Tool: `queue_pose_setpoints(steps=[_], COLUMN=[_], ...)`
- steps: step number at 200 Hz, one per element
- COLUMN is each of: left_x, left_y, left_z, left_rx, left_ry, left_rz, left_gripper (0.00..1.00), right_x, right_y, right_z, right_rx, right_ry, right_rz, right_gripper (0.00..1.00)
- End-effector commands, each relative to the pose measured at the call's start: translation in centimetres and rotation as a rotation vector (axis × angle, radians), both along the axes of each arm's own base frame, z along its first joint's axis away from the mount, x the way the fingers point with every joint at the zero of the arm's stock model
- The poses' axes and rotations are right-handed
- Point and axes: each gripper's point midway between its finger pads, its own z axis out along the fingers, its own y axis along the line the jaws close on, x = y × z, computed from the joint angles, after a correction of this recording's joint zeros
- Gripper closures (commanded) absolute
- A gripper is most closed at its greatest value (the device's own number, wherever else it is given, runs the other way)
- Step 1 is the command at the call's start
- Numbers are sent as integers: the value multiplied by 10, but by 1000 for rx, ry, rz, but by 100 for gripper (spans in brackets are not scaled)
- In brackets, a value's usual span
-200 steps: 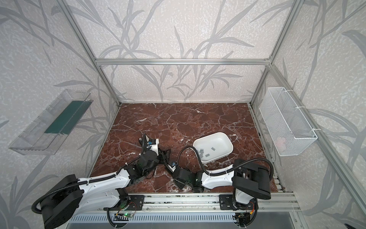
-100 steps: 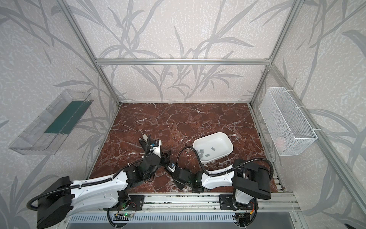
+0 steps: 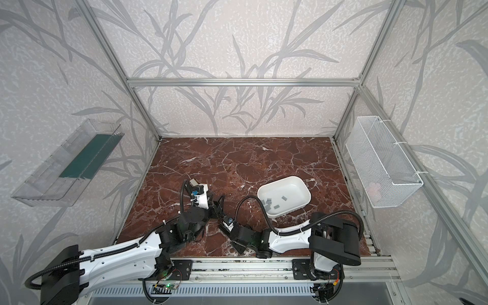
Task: Load the staples into the stapler
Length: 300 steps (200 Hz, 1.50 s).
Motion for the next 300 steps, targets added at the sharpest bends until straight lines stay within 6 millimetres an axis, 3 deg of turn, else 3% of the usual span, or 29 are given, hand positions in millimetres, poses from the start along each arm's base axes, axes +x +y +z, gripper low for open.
queue_pose_setpoints(steps=[1,36,62,73,91,104,132,196,229,300], left_x=[-6,-12,-21,-27,-41,-47,-49,-52,-56,-52], left_y=[7,33,63,66,59,54,45,9,-8,-20], left_z=[-26,-28,-48,-57,-74,-71,-67,-90,-84,-70], left_rx=[93,105,161,158,128,104,134,306,302,305], left_ry=[45,6,5,13,-10,-17,-53,-11,-51,-90], left_rz=[-10,37,74,45,-64,-111,-172,-335,-411,-430], left_gripper=[42,36,24,22,19,16,15,15,13,14], right_x=[-19,-18,-16,-15,-13,-13,-9,11,16,13], right_y=[-9,-10,-11,-12,-15,-16,-19,-42,-44,-38], right_z=[-21,-23,-21,-20,-19,-20,-20,-18,-20,-16], right_rx=[-72,-52,-59,-62,-61,-58,-48,-69,-84,-71], right_ry=[49,55,46,40,33,32,45,22,24,39], right_rz=[54,40,32,24,12,9,-3,-87,-101,-74], right_gripper=[97,96,96,96,96,95,95,95,95,95])
